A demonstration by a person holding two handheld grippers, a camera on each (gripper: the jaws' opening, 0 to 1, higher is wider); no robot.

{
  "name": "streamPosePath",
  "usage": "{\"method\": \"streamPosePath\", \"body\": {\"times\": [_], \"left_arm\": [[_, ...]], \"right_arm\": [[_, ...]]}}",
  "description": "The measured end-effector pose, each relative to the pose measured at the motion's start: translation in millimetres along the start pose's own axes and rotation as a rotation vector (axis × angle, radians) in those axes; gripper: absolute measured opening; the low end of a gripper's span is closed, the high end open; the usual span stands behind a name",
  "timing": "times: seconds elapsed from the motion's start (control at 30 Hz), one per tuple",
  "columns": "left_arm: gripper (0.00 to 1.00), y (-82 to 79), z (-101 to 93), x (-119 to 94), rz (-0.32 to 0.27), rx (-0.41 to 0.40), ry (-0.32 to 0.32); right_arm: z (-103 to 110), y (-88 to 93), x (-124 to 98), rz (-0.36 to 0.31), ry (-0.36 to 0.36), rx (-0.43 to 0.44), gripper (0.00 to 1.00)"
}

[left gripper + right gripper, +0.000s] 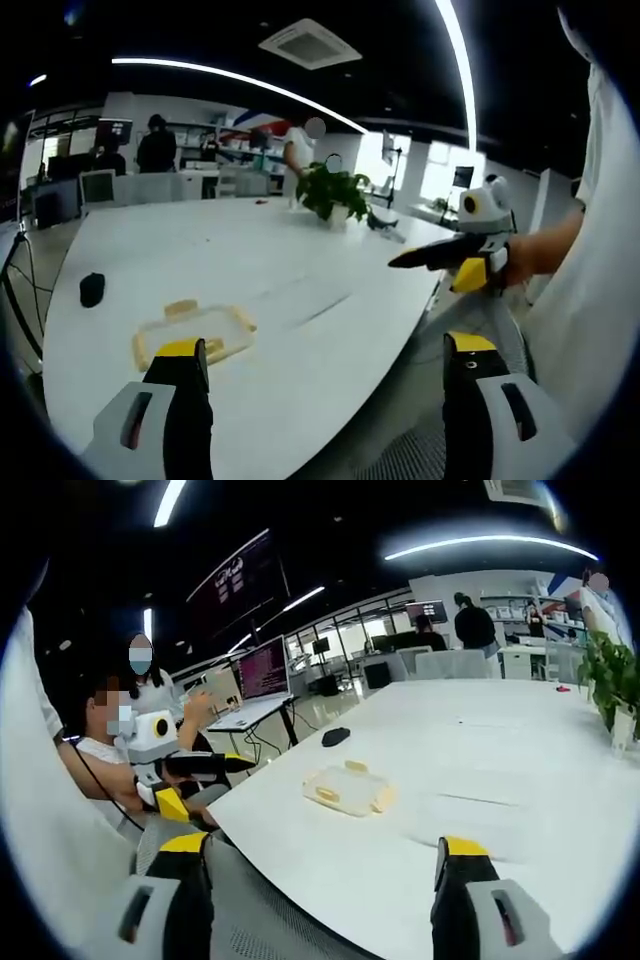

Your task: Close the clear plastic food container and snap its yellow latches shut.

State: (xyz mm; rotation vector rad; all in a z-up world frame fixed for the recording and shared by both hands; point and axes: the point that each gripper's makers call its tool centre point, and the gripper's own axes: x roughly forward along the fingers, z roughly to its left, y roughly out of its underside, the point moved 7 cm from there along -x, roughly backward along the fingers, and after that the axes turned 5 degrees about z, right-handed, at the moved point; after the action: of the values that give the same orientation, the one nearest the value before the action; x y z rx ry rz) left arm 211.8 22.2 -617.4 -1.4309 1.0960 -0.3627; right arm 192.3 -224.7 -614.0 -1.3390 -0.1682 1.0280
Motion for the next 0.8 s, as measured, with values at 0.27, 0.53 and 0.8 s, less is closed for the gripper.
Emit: {"method": "streamPosePath", "body": {"times": [0.27, 0.53, 0.8], "left_arm": [[0.97, -0.4, -0.1, -0.3, -0.004, 0.002, 0.002], [0.97, 0.0, -0.4, 0.0, 0.0, 0.003, 0.005], [0.97, 0.3, -0.3, 0.4, 0.002, 0.004, 0.008]], "right_arm": [[0.3, 0.1, 0.8, 0.003, -0.002, 0.004, 0.94], [0.3, -0.1, 0.9, 0.005, -0.002, 0.003, 0.94], [0.0, -0.1, 1.0, 0.008, -0.002, 0.003, 0.94]]}}
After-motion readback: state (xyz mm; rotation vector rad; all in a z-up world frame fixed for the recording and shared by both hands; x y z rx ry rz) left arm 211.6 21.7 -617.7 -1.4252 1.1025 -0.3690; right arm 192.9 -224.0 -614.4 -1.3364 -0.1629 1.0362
